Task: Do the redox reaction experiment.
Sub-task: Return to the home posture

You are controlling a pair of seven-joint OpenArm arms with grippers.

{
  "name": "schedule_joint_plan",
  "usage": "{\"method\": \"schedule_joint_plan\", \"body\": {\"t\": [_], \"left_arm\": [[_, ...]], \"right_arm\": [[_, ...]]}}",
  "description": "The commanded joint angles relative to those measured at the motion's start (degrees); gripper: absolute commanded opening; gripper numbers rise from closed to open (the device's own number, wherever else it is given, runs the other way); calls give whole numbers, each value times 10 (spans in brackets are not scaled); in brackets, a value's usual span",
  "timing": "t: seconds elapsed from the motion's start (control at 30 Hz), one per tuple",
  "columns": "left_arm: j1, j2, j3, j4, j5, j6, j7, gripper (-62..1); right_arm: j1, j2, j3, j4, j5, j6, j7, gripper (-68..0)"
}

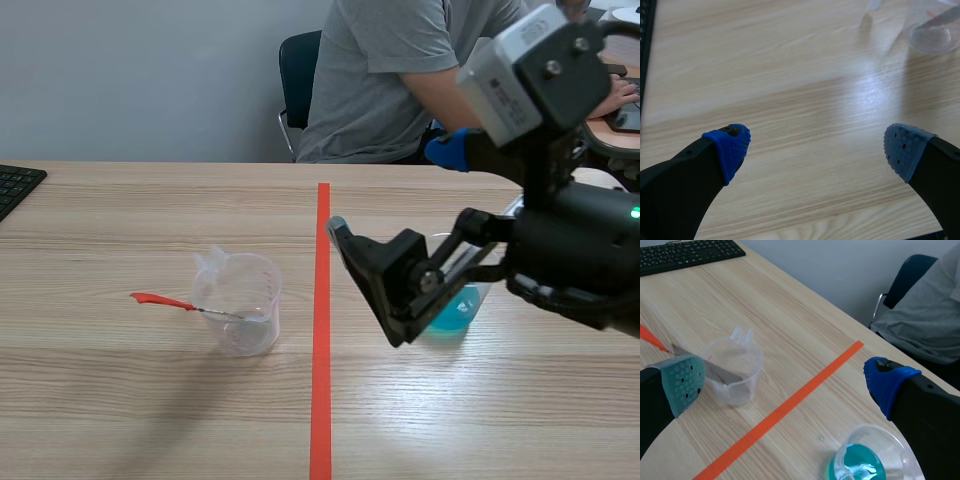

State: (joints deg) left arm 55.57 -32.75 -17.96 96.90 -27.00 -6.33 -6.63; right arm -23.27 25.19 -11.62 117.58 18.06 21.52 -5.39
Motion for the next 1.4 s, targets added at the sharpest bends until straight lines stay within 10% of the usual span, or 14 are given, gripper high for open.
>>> {"method": "schedule_joint_plan", "body": {"t": [0.0, 0.4, 0.83, 1.07, 1.37], "left_arm": [[0, 16, -10, 25, 10, -11, -5, -37], [0, 112, -36, 166, 90, -50, 39, -37], [-3, 202, -36, 215, 148, -117, 39, -37], [-12, 193, -33, 214, 146, -119, 37, -37], [-12, 67, 0, 212, 74, -119, 37, -37]], "right_arm": [[-21, 15, 12, 21, 15, -11, 11, 4], [-212, 80, 134, 139, 84, -55, 37, 4], [-236, 79, 182, 139, 84, -57, 36, 4], [-235, 79, 182, 139, 85, -57, 32, 4], [-235, 79, 182, 139, 85, -57, 30, 4]]}}
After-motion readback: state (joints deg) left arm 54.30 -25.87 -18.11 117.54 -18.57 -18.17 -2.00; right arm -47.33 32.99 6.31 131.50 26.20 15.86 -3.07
